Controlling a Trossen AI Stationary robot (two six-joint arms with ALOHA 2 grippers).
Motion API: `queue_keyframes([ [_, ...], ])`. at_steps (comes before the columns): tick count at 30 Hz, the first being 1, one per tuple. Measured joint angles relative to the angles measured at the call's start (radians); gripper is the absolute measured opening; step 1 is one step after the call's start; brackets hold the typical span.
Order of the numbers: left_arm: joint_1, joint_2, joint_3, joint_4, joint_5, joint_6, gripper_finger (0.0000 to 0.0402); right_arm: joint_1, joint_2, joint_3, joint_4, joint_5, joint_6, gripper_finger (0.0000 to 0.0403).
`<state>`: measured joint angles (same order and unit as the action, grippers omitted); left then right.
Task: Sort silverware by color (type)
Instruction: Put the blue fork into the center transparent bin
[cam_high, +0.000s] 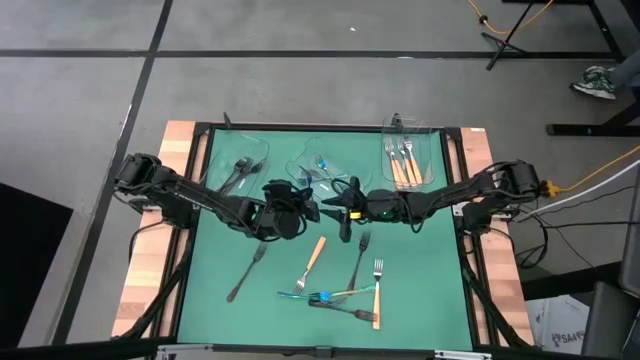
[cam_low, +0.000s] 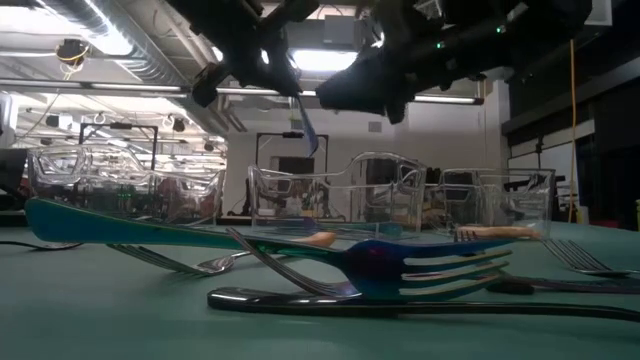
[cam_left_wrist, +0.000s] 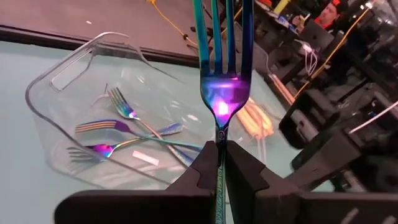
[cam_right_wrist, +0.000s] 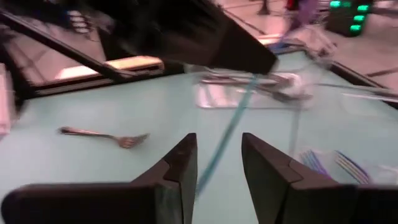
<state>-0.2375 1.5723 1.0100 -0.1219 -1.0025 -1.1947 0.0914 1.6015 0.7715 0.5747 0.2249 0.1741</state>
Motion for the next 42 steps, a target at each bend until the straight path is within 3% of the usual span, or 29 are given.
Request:
queue_keyframes([
  [7, 0.000, 0.000, 0.000, 0.028, -0.002, 0.011, 0.0007, 0.000, 0.013, 0.000, 0.022, 0.130, 0.000, 0.0115],
  [18, 0.000, 0.000, 0.000, 0.110, -0.035, 0.055, 0.0007, 0.000, 0.013, 0.000, 0.115, 0.072, 0.000, 0.0115],
  [42, -0.025, 0.001, 0.000, 0.183, -0.027, 0.091, 0.0007, 0.001, 0.013, 0.000, 0.056, 0.075, 0.000, 0.0115],
])
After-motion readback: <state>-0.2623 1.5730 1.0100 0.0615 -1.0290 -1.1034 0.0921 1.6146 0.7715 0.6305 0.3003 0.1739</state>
